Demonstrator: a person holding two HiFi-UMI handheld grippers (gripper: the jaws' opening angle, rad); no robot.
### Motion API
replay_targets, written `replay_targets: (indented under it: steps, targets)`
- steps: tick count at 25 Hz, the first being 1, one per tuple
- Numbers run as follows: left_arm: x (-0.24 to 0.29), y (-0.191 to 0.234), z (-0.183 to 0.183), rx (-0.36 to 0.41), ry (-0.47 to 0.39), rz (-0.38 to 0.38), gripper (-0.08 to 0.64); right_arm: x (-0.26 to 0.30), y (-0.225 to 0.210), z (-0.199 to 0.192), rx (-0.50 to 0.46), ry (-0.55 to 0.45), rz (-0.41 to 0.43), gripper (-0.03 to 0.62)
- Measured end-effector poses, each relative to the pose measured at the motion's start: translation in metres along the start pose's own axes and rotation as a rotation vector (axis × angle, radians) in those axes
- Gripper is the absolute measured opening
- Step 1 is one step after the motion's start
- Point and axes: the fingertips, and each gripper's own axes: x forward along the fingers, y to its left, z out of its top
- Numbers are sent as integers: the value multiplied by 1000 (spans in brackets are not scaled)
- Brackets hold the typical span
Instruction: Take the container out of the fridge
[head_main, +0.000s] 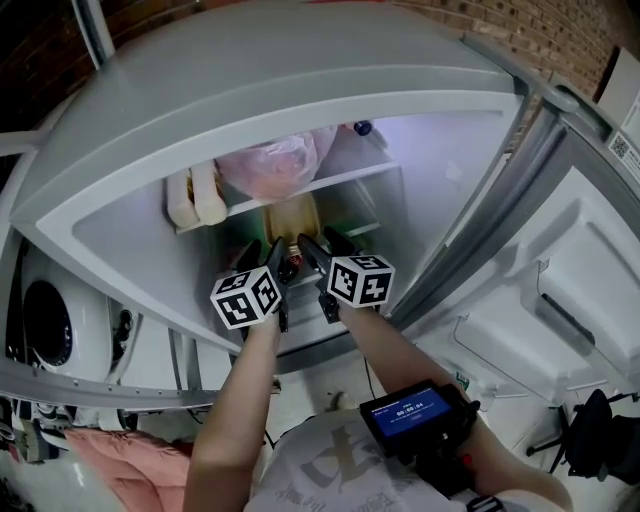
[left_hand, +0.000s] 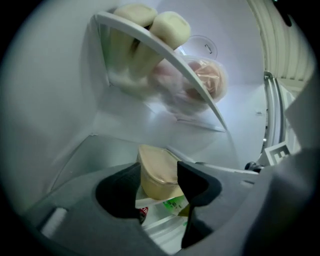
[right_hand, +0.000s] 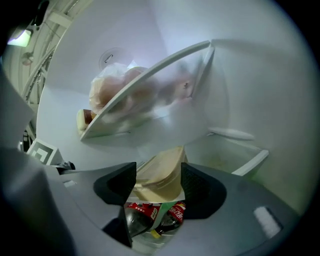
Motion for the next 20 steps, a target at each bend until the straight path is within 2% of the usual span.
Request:
replay_targets:
  steps: [5,11,20]
  targets:
    - [10,2,-9,-30,82,4,244,11,-4,-6,75,44,5,293]
    - [16,-2,-13,-79,119,-14,239,18,-6,-16,120,94,18,296]
    - [6,-4,-8,-99,72,-27,213,15,-2,-16,120,89,45,242]
